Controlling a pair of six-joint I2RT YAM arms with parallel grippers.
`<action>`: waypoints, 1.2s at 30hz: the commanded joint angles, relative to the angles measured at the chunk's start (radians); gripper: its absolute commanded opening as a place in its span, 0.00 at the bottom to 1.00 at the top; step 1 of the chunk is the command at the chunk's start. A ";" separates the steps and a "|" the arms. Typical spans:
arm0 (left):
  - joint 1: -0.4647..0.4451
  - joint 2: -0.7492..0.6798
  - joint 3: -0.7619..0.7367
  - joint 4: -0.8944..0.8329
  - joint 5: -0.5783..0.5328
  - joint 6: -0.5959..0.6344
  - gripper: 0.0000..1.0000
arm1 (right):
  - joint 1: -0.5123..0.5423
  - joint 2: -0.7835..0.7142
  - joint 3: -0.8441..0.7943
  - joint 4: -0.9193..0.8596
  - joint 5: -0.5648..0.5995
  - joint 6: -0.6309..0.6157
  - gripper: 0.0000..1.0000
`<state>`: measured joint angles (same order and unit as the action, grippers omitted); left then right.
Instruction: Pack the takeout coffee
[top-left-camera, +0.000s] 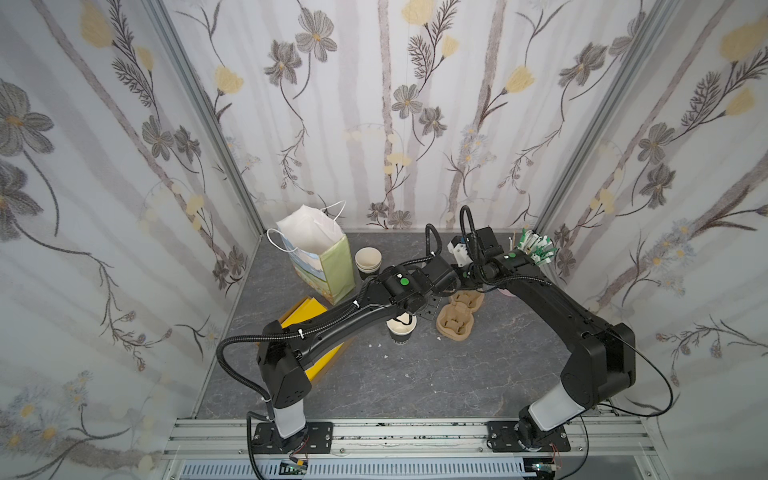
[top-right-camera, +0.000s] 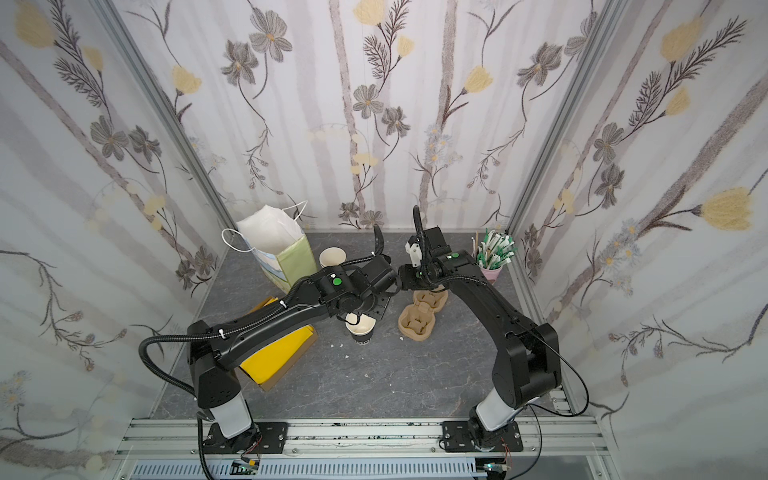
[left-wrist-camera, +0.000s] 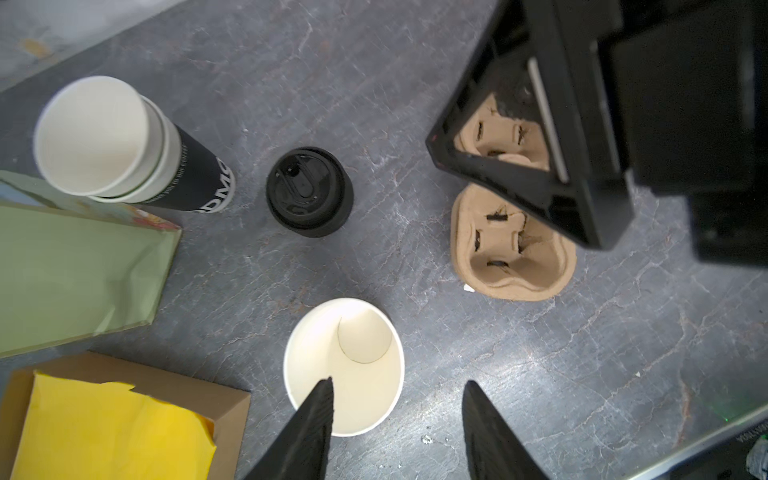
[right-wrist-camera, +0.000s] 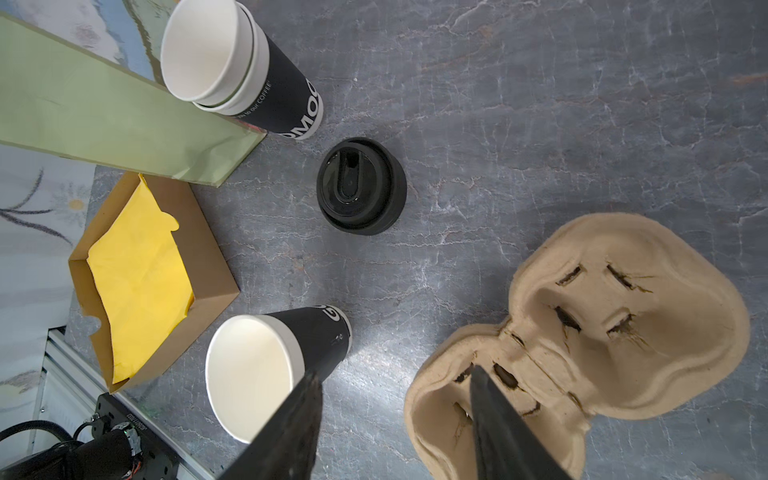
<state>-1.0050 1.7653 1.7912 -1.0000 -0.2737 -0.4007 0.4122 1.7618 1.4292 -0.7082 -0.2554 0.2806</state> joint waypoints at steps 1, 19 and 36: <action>0.030 -0.045 -0.002 0.006 -0.108 -0.069 0.58 | 0.028 0.010 0.035 0.048 0.058 0.022 0.60; 0.311 -0.456 -0.434 0.319 0.040 -0.231 0.99 | 0.195 0.283 0.349 0.056 0.221 0.065 0.78; 0.370 -0.652 -0.780 0.563 0.203 0.039 1.00 | 0.218 0.565 0.508 0.056 0.237 0.074 0.81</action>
<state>-0.6415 1.1172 1.0218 -0.4816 -0.0860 -0.4377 0.6289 2.3028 1.9057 -0.6685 -0.0429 0.3393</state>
